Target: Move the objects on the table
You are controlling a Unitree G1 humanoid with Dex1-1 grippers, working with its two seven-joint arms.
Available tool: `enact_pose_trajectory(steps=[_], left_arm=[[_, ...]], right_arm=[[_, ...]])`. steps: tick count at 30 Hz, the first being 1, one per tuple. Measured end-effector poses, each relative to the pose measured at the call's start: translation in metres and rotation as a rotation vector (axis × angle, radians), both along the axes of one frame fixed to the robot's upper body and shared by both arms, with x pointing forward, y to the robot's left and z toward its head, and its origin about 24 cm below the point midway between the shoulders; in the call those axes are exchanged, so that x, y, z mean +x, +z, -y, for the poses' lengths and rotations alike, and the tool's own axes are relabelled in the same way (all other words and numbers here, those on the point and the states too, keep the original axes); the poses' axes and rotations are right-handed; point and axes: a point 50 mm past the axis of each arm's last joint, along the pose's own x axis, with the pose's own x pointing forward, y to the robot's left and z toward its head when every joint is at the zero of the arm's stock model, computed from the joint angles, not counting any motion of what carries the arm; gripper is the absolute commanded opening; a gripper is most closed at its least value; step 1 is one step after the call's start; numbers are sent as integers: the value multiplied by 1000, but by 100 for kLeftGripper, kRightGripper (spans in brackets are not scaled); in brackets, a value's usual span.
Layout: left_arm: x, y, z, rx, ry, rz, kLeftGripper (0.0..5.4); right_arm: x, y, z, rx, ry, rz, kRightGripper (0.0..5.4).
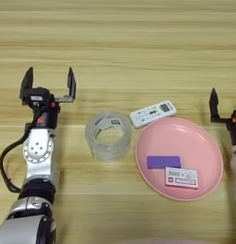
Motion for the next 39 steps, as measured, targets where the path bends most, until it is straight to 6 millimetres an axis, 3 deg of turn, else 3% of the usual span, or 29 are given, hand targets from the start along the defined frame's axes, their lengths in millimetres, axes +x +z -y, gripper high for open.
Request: enact_pose_trajectory(steps=[39], left_arm=[[2,-2,6,42,-20,4,538]], right_arm=[[5,-4,2,2,24,-22,540]])
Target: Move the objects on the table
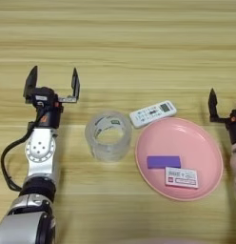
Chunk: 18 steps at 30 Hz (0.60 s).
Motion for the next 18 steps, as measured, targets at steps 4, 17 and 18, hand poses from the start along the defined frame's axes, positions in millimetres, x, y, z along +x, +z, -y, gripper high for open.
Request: enact_pose_trajectory(steps=[4,17,18], left_arm=[[0,-1,0,2,0,-3,538],[-1,-1,0,3,1,4,538],[-1,-1,0,3,1,4,538]], right_arm=[[0,1,1,-5,0,3,540],[1,1,-4,-41,31,5,540],[1,1,-4,-42,31,5,540]])
